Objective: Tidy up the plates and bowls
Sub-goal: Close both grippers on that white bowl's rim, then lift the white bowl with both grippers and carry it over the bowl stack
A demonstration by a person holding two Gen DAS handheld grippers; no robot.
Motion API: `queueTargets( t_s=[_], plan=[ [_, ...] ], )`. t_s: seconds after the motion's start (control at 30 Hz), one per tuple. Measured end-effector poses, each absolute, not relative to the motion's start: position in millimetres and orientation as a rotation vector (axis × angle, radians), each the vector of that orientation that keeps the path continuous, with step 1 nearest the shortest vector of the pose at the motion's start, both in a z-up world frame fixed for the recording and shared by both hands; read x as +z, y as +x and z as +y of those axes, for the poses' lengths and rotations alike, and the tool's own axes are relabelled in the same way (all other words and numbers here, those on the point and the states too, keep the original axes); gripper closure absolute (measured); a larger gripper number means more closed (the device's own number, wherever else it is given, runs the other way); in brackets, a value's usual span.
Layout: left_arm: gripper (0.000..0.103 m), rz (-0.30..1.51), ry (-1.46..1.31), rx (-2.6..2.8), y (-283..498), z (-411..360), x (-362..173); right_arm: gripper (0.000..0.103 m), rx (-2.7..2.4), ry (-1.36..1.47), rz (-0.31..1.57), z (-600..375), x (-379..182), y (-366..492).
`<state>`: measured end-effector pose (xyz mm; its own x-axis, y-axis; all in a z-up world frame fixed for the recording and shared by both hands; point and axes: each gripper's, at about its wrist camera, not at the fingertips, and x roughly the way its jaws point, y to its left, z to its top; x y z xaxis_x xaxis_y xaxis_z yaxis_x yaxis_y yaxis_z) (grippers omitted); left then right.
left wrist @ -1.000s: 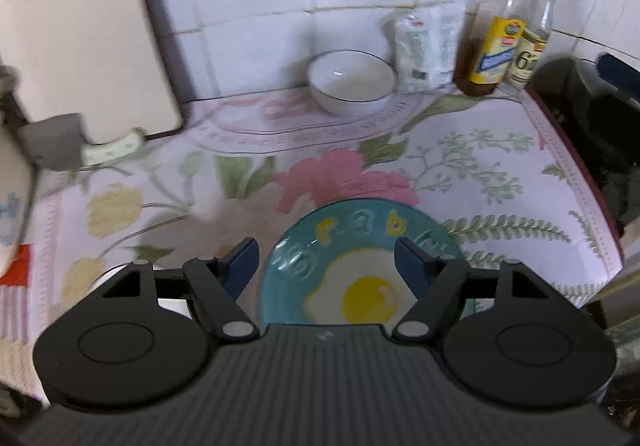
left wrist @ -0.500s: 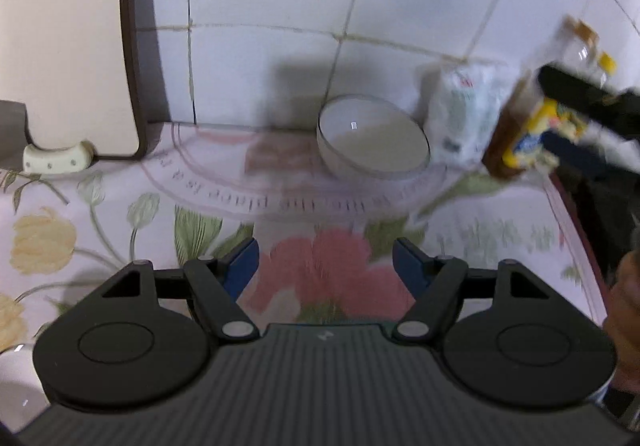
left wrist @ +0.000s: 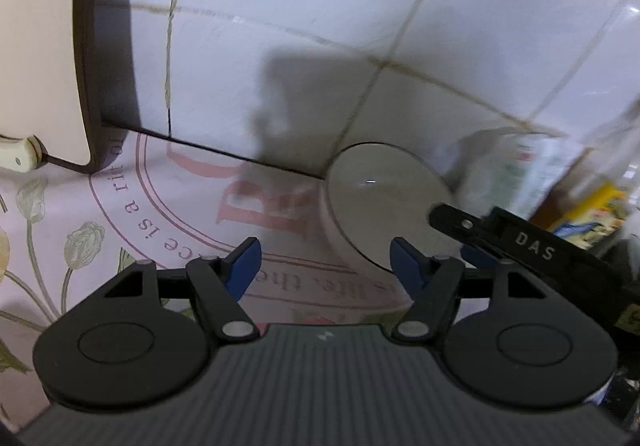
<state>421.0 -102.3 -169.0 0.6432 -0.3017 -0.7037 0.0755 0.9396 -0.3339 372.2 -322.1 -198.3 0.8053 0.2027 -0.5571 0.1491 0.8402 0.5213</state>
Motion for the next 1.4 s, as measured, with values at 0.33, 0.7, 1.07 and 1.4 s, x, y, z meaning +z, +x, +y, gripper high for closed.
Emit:
queueTargets(
  t_s=[0.33, 0.7, 1.07, 1.4],
  plan=[
    [0.055, 0.839, -0.285, -0.165, 432.1, -114.7, -181.8, 0.062, -0.024, 0.554, 0.785, -321.1, -218.9, 406.1],
    [0.086, 0.914, -0.299, -0.270, 415.5, -102.9, -183.3, 0.085, 0.127, 0.552, 0.768, -320.6, -221.5, 399.7],
    [0.086, 0.925, -0.176, -0.244, 359.1, -92.8, -127.7, 0.084, 0.173, 0.597, 0.837, -314.0, -198.4, 339.1],
    [0.086, 0.849, -0.098, -0.266, 292.0, -80.5, -75.2, 0.083, 0.197, 0.615, 0.818, -293.8, -155.1, 270.6]
  ],
)
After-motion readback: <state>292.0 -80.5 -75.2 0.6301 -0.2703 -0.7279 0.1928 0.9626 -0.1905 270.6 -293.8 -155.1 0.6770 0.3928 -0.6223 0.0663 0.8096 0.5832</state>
